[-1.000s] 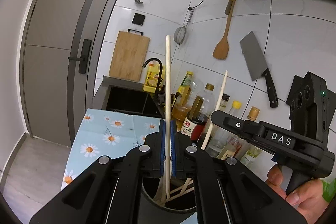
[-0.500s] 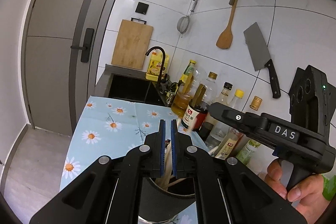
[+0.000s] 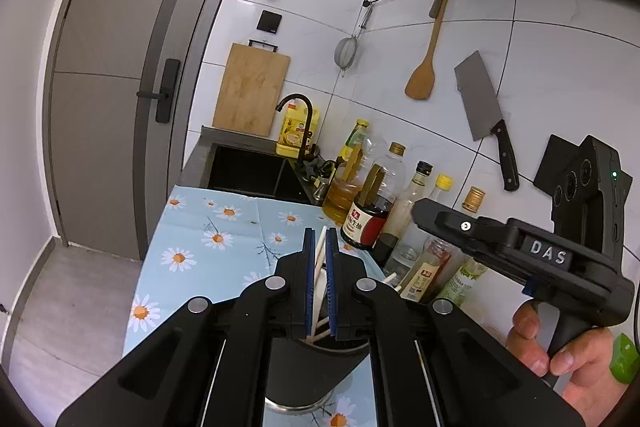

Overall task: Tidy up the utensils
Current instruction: 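Lower both chopsticks into the holder and open both grippers, then withdraw both grippers from the holder back over the remaining utensils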

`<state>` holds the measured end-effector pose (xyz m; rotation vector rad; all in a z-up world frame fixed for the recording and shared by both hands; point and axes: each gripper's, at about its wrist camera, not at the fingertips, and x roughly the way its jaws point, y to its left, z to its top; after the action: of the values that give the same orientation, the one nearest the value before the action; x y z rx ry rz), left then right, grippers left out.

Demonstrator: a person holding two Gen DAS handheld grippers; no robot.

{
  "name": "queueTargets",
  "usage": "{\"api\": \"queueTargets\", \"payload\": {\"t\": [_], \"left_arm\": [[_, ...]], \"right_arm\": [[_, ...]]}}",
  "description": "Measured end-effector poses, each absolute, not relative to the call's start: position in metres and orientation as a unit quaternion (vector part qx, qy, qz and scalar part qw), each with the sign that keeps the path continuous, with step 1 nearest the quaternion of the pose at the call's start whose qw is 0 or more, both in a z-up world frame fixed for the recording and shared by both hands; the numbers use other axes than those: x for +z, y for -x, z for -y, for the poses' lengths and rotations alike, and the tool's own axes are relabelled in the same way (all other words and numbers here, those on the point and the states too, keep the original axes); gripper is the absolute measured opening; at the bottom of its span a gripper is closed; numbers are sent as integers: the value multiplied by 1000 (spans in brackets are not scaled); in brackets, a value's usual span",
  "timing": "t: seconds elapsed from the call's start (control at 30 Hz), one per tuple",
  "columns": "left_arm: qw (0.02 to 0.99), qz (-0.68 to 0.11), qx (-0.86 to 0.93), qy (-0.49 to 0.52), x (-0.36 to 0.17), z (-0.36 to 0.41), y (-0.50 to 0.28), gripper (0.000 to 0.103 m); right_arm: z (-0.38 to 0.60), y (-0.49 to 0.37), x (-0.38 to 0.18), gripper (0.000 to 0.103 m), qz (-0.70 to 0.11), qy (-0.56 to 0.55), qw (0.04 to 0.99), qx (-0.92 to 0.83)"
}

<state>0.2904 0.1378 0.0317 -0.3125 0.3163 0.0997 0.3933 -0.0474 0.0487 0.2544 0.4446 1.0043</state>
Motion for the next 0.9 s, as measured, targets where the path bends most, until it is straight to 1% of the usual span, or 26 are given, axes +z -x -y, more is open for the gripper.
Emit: {"api": "queueTargets", "payload": {"t": [0.1, 0.2, 0.37, 0.4, 0.47, 0.67, 0.77, 0.9], "left_arm": [[974, -159, 50, 152, 34, -136, -280, 5], [975, -161, 52, 146, 38, -131, -271, 5], [975, -167, 56, 133, 41, -120, -250, 6], [975, -171, 56, 131, 41, -118, -246, 13], [974, -177, 58, 132, 39, -115, -239, 18], [966, -210, 63, 133, 27, -110, -218, 18], [960, -237, 65, 135, 18, -106, -208, 18], [949, -273, 70, 140, 4, -102, -198, 18]], "right_arm": [[54, -384, 52, 21, -210, -119, 845, 477], [63, -379, 56, 26, -226, -132, 835, 485], [72, -359, 61, 27, -245, -128, 824, 495], [74, -355, 61, 29, -249, -127, 822, 497], [76, -348, 59, 29, -259, -126, 816, 501], [73, -330, 43, 29, -299, -106, 799, 511], [67, -323, 25, 29, -339, -92, 781, 517], [62, -315, 4, 29, -368, -73, 769, 517]]}}
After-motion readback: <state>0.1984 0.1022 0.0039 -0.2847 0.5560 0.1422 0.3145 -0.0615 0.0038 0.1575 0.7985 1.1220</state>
